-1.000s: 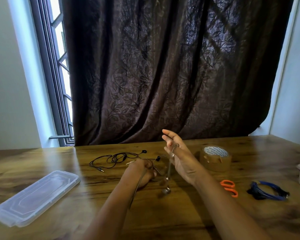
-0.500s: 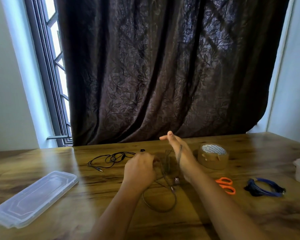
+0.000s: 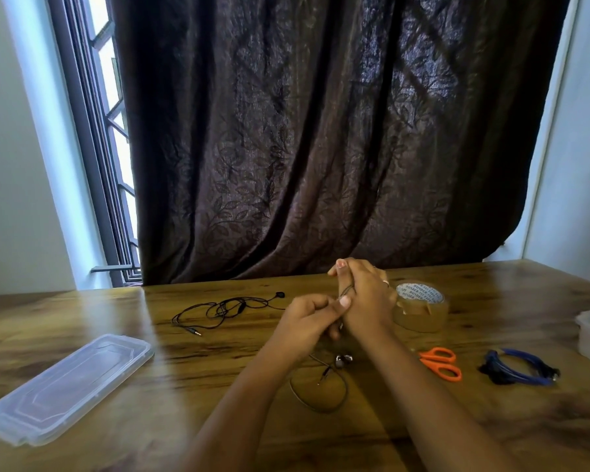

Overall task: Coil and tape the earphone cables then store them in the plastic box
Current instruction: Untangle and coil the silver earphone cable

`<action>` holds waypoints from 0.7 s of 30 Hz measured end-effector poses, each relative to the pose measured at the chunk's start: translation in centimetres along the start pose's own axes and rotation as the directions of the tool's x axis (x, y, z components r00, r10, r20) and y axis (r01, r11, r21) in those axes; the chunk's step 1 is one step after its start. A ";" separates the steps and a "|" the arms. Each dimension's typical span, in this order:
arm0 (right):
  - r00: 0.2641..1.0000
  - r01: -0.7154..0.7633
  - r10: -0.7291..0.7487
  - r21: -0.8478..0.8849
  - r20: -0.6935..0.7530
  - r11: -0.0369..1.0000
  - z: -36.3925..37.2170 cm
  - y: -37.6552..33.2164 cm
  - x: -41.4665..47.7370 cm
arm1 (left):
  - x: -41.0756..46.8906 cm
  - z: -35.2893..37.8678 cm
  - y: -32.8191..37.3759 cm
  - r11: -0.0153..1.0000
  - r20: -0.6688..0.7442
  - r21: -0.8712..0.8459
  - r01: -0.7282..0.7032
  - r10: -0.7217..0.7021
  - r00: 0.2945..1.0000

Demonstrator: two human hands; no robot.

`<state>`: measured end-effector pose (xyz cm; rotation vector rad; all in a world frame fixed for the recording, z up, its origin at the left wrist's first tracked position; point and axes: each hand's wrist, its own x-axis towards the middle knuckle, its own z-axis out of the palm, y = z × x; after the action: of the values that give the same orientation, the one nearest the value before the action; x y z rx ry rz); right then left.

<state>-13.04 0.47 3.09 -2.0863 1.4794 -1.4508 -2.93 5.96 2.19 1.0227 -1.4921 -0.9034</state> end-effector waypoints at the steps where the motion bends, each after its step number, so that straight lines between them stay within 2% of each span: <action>1: 1.000 -0.012 0.012 -0.011 0.006 1.000 -0.1 0.1 0.0 | -0.2 -0.2 0.3 1.000 -0.001 -0.009 0.022 -0.022 1.000; 5: 1.000 0.008 -0.003 -0.236 0.021 0.972 -0.4 1.0 -0.1 | -0.6 -1.8 1.0 0.976 0.038 -0.173 0.132 -0.127 0.991; 8: 0.999 -0.042 0.042 -0.222 -0.005 0.974 -0.6 1.5 0.2 | -0.8 -3.2 1.1 0.946 0.076 -0.243 0.214 -0.202 0.977; 11: 0.995 -0.101 0.095 -0.215 -0.038 0.971 -1.0 2.6 0.6 | -0.9 -4.8 0.9 0.915 0.001 -0.334 0.228 -0.242 0.970; 14: 0.989 -0.107 0.138 -0.369 0.059 0.923 -1.4 3.1 0.8 | -1.0 -6.2 0.8 0.867 -0.097 -0.461 0.189 -0.261 0.961; 16: 0.970 0.011 0.104 -0.469 0.219 0.883 -1.3 2.8 0.6 | -1.0 -6.3 0.8 0.883 -0.134 -0.430 0.185 -0.265 0.955; 17: 0.953 0.087 0.059 -0.453 0.298 0.887 -1.0 2.5 0.3 | -1.0 -6.1 0.7 0.907 -0.140 -0.371 0.199 -0.267 0.954; 19: 0.912 0.231 -0.078 -0.348 0.403 0.909 -0.6 1.7 -0.3 | -1.0 -5.4 0.5 0.942 -0.124 -0.238 0.235 -0.269 0.955; 21: 0.883 0.318 -0.205 -0.218 0.422 0.923 -0.4 1.0 -0.6 | -0.8 -4.6 0.3 0.960 -0.082 -0.135 0.246 -0.258 0.963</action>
<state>-13.98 0.62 2.24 -2.6467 1.3390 -0.8418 1.68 6.72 2.88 1.1662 -1.2251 -1.0953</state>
